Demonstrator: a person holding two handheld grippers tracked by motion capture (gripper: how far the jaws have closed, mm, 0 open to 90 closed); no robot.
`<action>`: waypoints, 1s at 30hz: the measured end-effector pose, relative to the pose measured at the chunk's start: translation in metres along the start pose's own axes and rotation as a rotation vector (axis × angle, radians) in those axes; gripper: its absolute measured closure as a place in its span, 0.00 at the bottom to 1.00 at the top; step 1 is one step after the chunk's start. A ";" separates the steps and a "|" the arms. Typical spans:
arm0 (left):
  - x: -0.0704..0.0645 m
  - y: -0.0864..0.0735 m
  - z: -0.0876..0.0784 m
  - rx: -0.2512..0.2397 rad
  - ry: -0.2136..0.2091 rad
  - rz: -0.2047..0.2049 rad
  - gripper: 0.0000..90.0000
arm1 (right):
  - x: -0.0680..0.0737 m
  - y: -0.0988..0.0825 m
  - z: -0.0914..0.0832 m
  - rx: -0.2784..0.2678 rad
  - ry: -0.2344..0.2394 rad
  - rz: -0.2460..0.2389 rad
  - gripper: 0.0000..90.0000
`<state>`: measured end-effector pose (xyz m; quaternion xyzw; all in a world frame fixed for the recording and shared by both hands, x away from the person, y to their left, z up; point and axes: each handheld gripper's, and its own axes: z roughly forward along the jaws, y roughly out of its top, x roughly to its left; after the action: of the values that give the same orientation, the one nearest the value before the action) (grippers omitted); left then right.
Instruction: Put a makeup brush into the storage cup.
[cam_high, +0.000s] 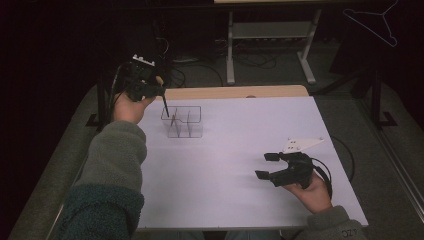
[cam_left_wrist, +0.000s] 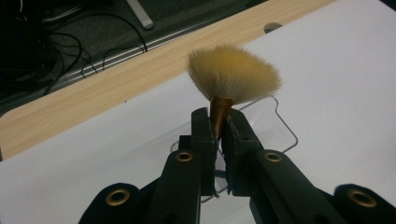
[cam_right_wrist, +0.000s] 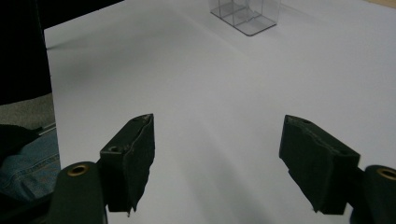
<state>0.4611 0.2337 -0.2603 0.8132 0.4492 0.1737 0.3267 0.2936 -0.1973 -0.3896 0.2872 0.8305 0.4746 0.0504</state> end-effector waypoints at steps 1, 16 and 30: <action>0.000 0.000 0.001 0.004 -0.002 -0.002 0.93 | 0.000 0.000 0.000 0.001 0.002 0.003 0.29; 0.004 -0.014 0.017 0.036 -0.019 -0.028 0.93 | 0.000 0.000 0.000 0.000 0.002 -0.002 0.29; 0.002 -0.026 0.036 0.091 -0.016 -0.039 0.93 | 0.000 0.001 -0.001 -0.002 0.001 -0.003 0.29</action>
<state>0.4667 0.2325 -0.3044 0.8197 0.4698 0.1404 0.2962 0.2934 -0.1978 -0.3883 0.2854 0.8305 0.4756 0.0509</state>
